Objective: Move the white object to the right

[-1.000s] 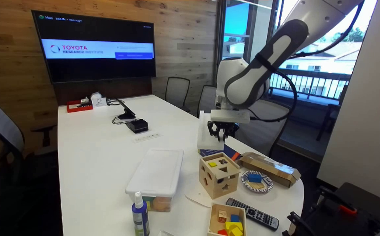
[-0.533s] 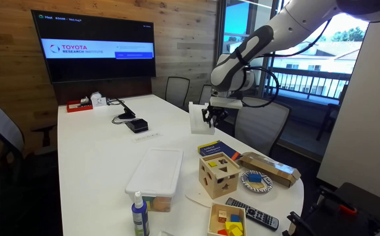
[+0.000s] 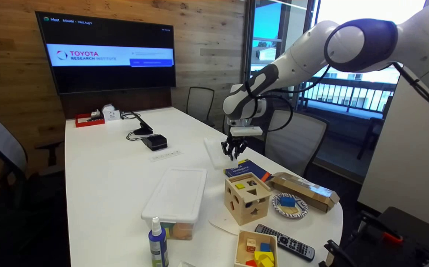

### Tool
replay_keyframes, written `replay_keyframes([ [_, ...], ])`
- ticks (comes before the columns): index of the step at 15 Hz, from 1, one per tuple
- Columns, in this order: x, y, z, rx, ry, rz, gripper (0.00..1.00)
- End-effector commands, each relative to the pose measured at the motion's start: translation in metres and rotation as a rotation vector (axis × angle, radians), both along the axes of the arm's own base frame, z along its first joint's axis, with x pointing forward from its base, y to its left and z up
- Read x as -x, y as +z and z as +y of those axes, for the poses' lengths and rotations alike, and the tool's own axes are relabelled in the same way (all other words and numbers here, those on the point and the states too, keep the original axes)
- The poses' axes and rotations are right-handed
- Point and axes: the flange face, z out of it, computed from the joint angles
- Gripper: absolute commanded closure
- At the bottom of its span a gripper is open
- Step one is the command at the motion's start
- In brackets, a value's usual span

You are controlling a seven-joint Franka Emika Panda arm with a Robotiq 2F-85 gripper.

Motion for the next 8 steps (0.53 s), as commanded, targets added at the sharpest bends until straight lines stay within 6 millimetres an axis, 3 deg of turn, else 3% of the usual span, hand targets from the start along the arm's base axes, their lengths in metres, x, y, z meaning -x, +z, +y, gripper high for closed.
replay_keyframes([
  [1,-0.021,-0.043,0.0,0.014,0.057,0.052,0.96],
  [4,-0.027,-0.077,0.003,0.031,0.071,0.07,0.96],
  [8,-0.033,-0.1,0.005,0.032,0.088,0.082,0.96],
])
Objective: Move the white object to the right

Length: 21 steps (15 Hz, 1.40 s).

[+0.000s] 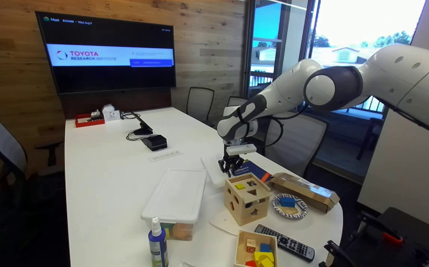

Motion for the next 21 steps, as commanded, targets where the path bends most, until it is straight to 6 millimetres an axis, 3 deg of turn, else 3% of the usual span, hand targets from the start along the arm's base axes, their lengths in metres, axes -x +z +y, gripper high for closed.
replay_keyframes([
  [1,-0.013,-0.008,0.004,0.011,0.032,0.021,0.96],
  [2,-0.014,-0.008,0.005,0.007,0.038,0.024,0.58],
  [3,-0.016,-0.007,0.006,0.006,0.038,0.021,0.57],
  [6,-0.023,0.008,0.005,-0.001,0.035,0.003,0.38],
  [11,-0.026,0.063,0.013,-0.03,0.011,-0.055,0.01],
  [21,0.024,0.163,0.06,-0.002,-0.025,-0.093,0.0],
])
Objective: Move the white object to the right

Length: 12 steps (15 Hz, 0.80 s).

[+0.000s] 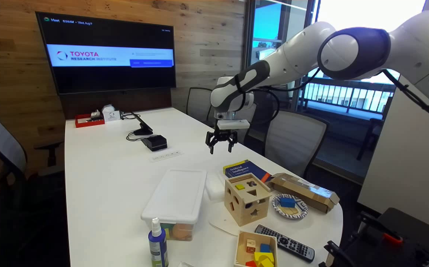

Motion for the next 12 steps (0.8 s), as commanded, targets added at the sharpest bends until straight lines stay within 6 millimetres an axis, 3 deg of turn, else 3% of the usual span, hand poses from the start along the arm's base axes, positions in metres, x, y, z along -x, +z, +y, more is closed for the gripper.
replay_keyframes([
  [1,0.039,0.038,0.014,0.017,-0.036,-0.004,0.0],
  [7,0.096,0.086,0.028,0.027,-0.082,-0.013,0.0],
  [12,0.158,0.112,0.022,0.038,-0.09,-0.002,0.0],
])
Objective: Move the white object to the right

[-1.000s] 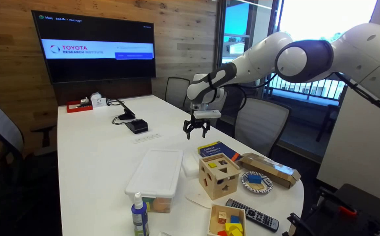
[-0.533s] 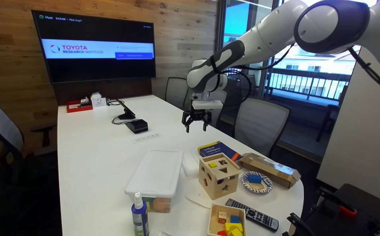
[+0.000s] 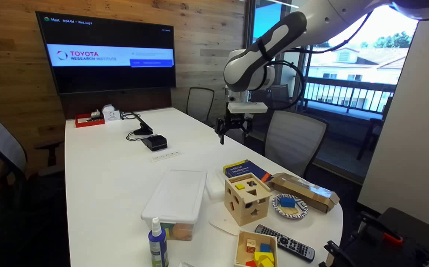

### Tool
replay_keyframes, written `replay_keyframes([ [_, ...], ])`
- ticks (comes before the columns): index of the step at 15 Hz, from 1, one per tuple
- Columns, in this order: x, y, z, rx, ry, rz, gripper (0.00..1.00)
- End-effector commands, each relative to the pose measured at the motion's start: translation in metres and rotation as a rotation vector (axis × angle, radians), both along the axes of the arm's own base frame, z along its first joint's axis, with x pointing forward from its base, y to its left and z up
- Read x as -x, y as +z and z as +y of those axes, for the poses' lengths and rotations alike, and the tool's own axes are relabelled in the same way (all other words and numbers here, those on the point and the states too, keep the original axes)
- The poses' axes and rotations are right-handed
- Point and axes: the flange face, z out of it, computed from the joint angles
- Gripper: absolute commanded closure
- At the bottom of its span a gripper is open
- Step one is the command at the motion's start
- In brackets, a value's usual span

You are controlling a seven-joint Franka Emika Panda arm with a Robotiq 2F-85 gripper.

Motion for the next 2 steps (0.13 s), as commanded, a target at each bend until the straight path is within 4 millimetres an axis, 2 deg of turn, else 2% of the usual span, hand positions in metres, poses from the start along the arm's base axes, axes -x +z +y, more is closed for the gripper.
replay_keyframes([
  [1,0.0595,0.0205,-0.0075,0.019,-0.018,-0.01,0.0],
  [2,0.0692,0.0228,-0.009,0.022,-0.018,-0.008,0.0],
])
